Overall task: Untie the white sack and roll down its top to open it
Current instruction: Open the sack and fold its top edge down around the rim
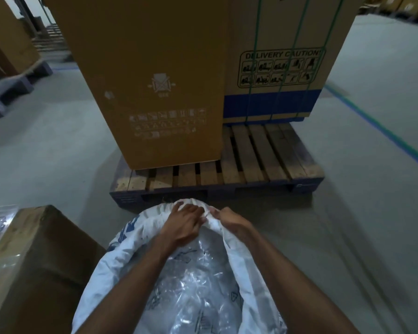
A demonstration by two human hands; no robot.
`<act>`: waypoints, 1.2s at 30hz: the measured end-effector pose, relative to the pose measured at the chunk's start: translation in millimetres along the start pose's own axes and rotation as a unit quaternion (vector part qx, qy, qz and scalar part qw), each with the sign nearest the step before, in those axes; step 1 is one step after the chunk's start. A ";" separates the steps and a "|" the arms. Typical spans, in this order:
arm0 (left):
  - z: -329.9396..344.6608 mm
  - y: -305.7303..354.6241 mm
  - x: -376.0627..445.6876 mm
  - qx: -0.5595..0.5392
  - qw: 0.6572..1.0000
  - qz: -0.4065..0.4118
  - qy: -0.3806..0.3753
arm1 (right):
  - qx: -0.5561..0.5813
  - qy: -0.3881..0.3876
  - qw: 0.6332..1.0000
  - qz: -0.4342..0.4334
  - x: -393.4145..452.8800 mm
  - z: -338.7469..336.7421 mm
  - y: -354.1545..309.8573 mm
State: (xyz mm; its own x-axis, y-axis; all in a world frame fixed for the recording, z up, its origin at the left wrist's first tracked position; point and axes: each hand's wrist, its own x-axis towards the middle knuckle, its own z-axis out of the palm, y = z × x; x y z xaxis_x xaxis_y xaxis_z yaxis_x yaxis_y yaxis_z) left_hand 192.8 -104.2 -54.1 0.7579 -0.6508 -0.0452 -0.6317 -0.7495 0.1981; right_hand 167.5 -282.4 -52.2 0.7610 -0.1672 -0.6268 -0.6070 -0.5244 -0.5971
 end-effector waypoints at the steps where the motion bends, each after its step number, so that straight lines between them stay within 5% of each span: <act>1: -2.1 3.0 2.8 0.005 1.000 -0.005 0.001 | -0.006 0.002 1.000 0.013 2.1 0.5 3.0; 8: -4.3 7.2 29.9 0.014 0.989 -0.132 -0.066 | -0.199 0.203 0.955 -0.088 -67.0 12.4 31.9; 13: -4.0 6.8 41.7 0.007 0.985 -0.143 -0.093 | -0.101 0.209 0.973 -0.011 -72.0 14.5 42.2; 17: 0.1 28.8 27.1 0.000 0.999 -0.043 -0.012 | 0.014 0.180 0.983 0.016 -51.9 -1.2 42.9; 23: 12.7 59.7 24.3 -0.019 0.999 0.029 -0.041 | 0.230 -0.004 0.973 0.018 -45.9 -22.3 64.0; 27: 12.4 77.6 38.1 0.065 0.996 -0.029 -0.053 | 0.152 0.084 0.985 -0.006 -54.8 -20.9 65.4; 31: 25.6 80.0 46.8 0.033 0.988 -0.131 -0.068 | -0.020 0.179 0.982 0.056 -80.5 -0.6 85.5; 36: 22.8 68.4 46.5 -0.001 0.996 -0.077 -0.047 | 0.057 0.192 0.977 0.078 -70.7 3.2 90.6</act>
State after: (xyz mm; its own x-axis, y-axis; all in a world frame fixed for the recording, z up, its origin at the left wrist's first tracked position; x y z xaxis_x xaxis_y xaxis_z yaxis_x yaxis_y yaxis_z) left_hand 181.1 -188.4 -65.0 0.8277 -0.5359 -0.1662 -0.5079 -0.8415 0.1842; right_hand 58.0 -315.4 -63.6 0.6739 -0.5490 -0.4943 -0.7272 -0.3748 -0.5751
